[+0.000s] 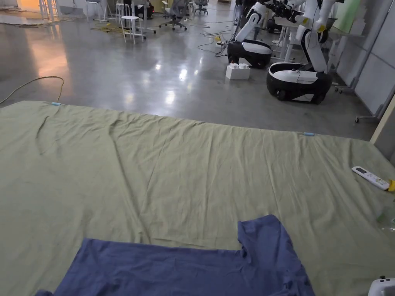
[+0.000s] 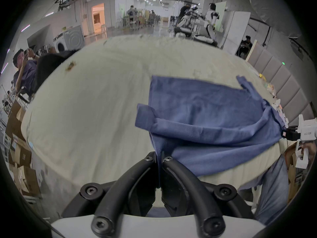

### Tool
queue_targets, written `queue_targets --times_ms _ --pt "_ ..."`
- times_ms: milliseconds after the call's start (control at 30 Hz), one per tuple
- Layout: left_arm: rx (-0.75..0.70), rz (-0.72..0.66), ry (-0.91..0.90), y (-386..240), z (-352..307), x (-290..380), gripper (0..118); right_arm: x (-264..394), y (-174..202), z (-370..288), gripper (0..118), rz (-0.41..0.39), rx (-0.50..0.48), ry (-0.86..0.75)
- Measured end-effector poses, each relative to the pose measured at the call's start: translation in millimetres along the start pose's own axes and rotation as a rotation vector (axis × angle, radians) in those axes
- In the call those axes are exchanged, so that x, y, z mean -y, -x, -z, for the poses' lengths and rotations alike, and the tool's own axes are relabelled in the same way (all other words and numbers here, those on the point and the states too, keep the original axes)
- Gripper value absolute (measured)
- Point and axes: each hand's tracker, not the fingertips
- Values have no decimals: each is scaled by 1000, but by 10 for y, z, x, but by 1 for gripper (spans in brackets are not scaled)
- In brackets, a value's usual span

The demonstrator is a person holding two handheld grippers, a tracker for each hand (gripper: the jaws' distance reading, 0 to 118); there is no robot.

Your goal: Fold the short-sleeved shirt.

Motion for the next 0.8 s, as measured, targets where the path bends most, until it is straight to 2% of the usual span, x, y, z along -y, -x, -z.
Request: queue_targets --times_ms 200,333,367,433,500,633,667,767,800 --pt "-8 -54 8 44 384 245 5 200 56 241 10 27 11 3" --pt "-16 -60 -1 14 366 181 5 217 86 251 13 23 23 -23" --pt "-18 -53 -4 -11 348 154 5 211 97 242 19 17 30 -24" --pt "-23 -32 -9 -37 328 92 6 171 125 186 40 -6 76 -32" --pt "-29 -3 -17 -74 318 31 7 115 134 89 55 -9 95 -62" --pt "-49 12 -38 -151 252 -107 19 -53 135 -182 60 18 112 -195" --pt "-53 12 -42 -169 214 -137 25 -97 145 -251 62 14 114 -225" --pt "-70 52 -96 -264 42 -212 51 -226 187 -490 64 17 102 -356" --pt "-83 67 -129 -311 -31 -251 52 -271 211 -562 64 22 101 -405"
